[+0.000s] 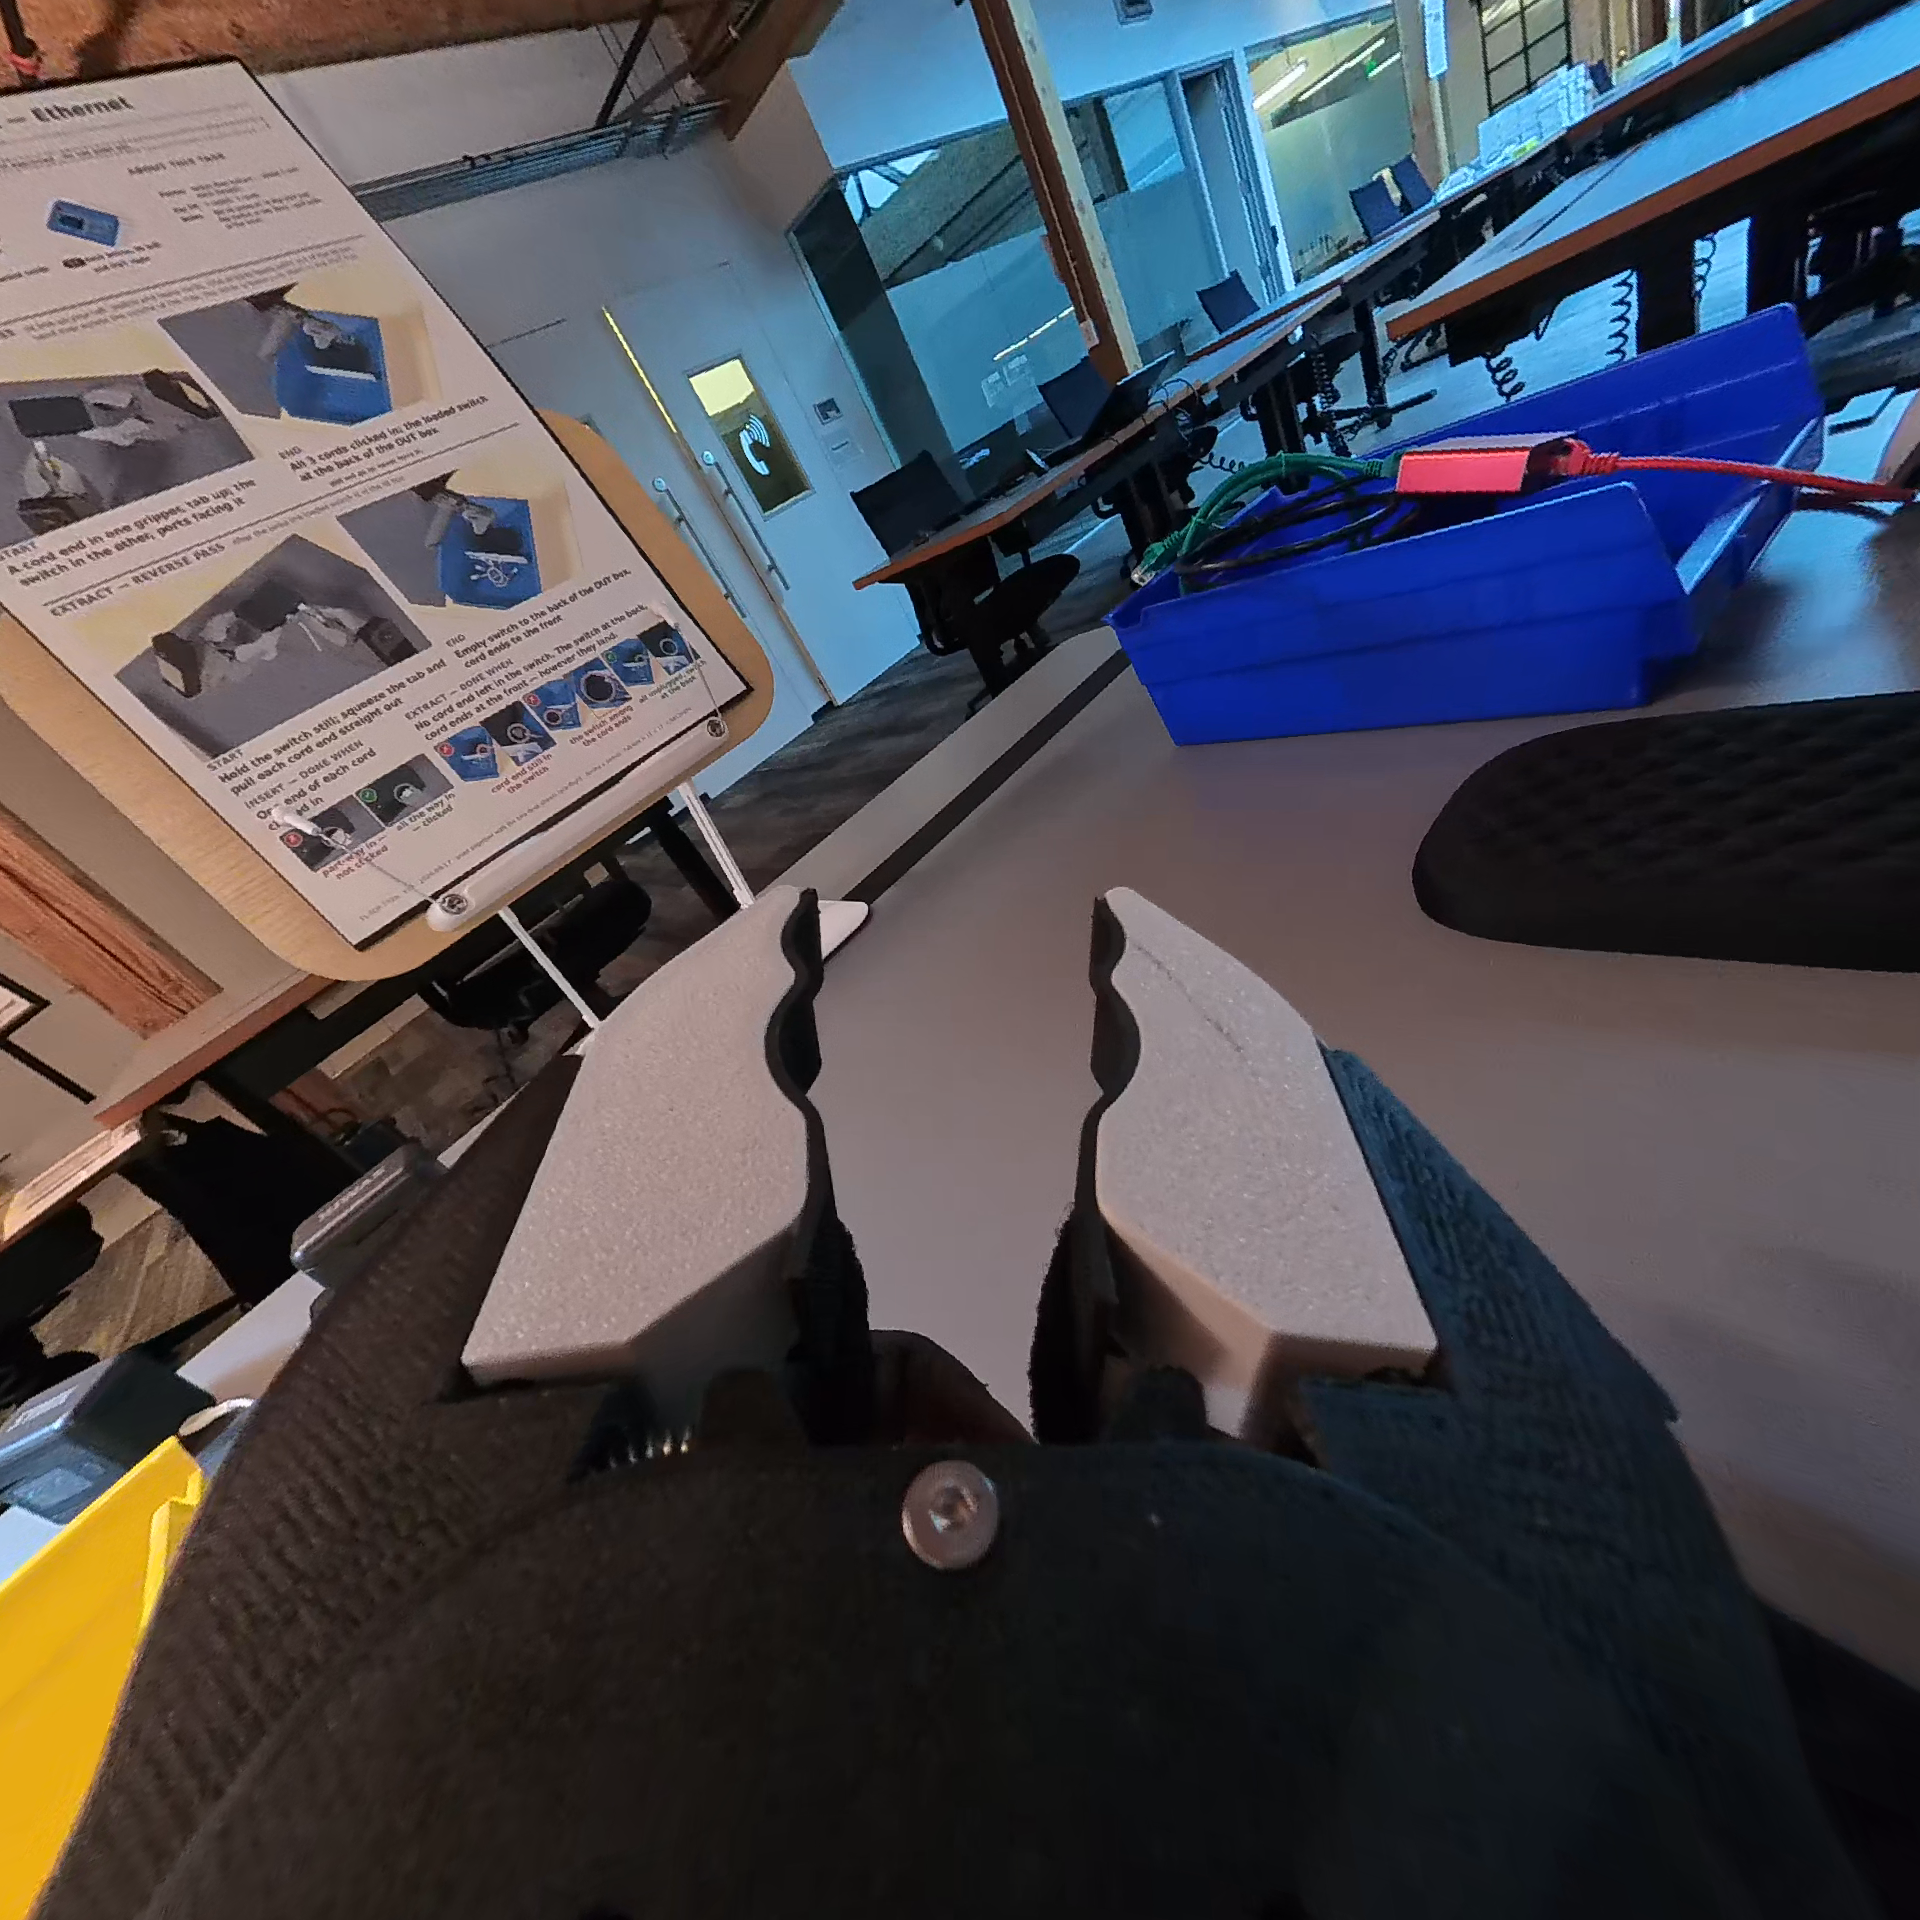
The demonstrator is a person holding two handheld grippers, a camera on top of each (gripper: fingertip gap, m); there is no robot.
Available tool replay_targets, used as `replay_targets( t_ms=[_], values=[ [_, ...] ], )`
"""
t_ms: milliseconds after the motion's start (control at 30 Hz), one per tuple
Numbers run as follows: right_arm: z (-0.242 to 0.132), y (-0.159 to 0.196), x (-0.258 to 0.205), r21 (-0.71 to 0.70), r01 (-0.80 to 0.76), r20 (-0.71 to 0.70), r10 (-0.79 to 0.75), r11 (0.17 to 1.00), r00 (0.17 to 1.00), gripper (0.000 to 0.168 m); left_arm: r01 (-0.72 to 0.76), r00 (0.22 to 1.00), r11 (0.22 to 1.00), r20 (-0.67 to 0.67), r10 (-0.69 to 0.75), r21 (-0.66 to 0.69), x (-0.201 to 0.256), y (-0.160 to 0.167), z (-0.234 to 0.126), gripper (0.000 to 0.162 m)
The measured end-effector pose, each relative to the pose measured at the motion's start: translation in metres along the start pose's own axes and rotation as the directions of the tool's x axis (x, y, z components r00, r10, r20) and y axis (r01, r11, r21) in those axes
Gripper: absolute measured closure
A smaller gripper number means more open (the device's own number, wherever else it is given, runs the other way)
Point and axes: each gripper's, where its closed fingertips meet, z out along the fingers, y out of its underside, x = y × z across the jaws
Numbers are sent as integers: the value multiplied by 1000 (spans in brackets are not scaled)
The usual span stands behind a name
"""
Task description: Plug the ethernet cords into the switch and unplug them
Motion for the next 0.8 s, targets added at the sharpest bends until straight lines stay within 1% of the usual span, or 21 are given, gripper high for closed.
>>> replay_targets(
  t_ms=[100,200,267,367,433,500,533,600,633,667,700,733,800],
  values=[
    [1,-1,3,-16,109,-87,-110,994,990,160,1,1000,1000,0,-1,4,0,0,0,113],
    [-3,-3,10,-29,222,-224,-223,975,949,162,-7,1000,1000,5,7,0,-1,1,-1,113],
    [-11,-10,8,14,266,-265,-253,964,931,163,-9,1000,1000,12,9,2,-3,0,-2,113],
    [-34,-25,10,103,304,-347,-252,947,904,163,2,1000,1000,16,-2,8,-5,0,-3,113],
    [-52,-38,5,211,328,-380,-232,921,895,164,5,1000,1000,18,-5,7,-5,1,-3,113],
    [-75,-54,-6,357,373,-402,-220,856,889,164,3,1000,1000,16,-3,5,-4,2,-2,113],
    [-88,-64,-17,437,422,-411,-241,794,879,164,2,1000,1000,14,-2,6,-4,2,-2,113],
    [-109,-80,-48,574,538,-426,-336,617,840,165,1,1000,1000,10,-1,9,-2,1,-1,113],
    [-111,-84,-65,601,594,-433,-407,534,804,165,2,1000,1000,7,-2,11,-1,1,-1,113],
    [-105,-85,-76,584,649,-444,-478,487,758,164,4,1000,1000,4,-4,11,-1,1,0,113],
    [-92,-83,-82,527,713,-462,-548,464,698,165,6,1000,1000,1,-6,11,0,2,0,113],
    [-75,-80,-82,438,780,-484,-614,447,624,165,5,1000,1000,-1,-4,10,1,2,1,113],
    [-42,-73,-66,200,866,-512,-704,459,492,166,-6,1000,1000,-4,6,6,2,1,1,113]
  ],
)
